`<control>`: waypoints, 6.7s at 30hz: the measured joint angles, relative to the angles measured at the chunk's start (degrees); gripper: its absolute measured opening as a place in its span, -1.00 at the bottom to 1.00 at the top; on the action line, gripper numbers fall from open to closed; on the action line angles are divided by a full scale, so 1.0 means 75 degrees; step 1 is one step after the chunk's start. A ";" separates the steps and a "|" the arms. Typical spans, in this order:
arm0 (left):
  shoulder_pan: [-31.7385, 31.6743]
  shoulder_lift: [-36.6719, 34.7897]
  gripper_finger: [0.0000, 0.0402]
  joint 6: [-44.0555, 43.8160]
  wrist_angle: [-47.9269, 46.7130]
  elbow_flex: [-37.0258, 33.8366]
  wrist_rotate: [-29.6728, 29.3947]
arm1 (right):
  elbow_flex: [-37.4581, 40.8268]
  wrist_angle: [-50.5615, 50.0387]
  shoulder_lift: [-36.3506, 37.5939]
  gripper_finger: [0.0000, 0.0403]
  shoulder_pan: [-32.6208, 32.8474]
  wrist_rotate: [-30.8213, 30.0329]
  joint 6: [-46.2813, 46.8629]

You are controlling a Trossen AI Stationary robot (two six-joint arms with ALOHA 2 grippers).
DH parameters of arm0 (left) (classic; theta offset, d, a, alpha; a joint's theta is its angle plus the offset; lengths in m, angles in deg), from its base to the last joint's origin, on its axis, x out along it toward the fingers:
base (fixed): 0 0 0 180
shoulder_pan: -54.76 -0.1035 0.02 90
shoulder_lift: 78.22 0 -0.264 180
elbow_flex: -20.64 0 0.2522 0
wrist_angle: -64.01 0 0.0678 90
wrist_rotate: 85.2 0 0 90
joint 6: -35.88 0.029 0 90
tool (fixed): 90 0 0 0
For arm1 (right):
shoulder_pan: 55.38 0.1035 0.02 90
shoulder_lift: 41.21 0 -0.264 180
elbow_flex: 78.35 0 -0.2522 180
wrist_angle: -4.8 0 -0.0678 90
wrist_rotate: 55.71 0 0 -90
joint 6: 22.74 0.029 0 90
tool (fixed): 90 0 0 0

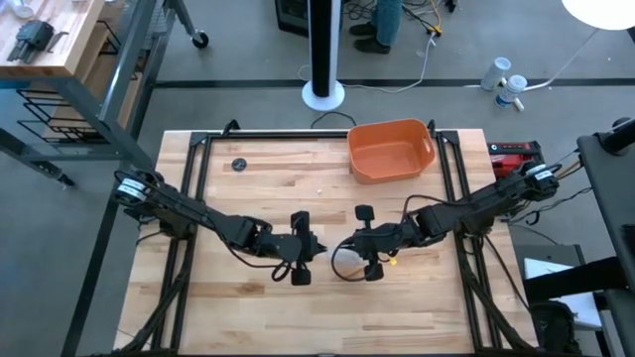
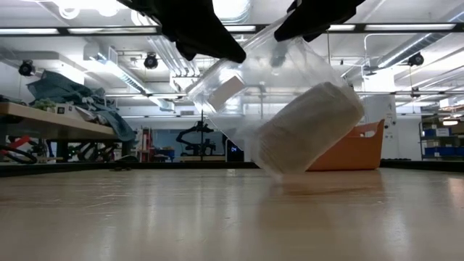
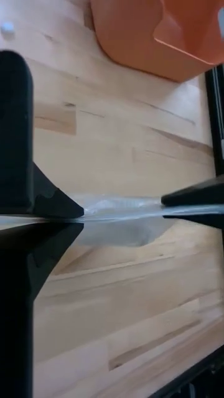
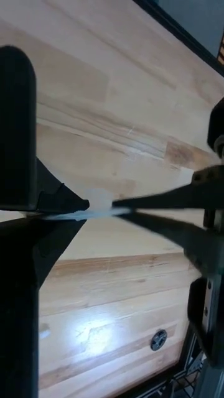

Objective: Roll bandage
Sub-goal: Close the transparent zip bag

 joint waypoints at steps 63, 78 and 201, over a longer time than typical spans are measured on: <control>0.0192 -0.0111 -0.94 -0.3492 -0.2313 -0.0015 0.0428 | 0.0044 -0.0094 0.0002 -1.00 -0.0003 -0.0219 0.0064; 0.0387 -0.0476 -0.89 -0.3353 -0.1503 -0.0010 0.1656 | 0.0064 -0.0076 0.0015 -1.00 0.0000 -0.0213 0.0072; -0.0277 0.0632 -1.00 0.1927 0.2486 0.0458 0.0054 | 0.0169 -0.0020 0.0000 -1.00 -0.0003 -0.0190 0.0073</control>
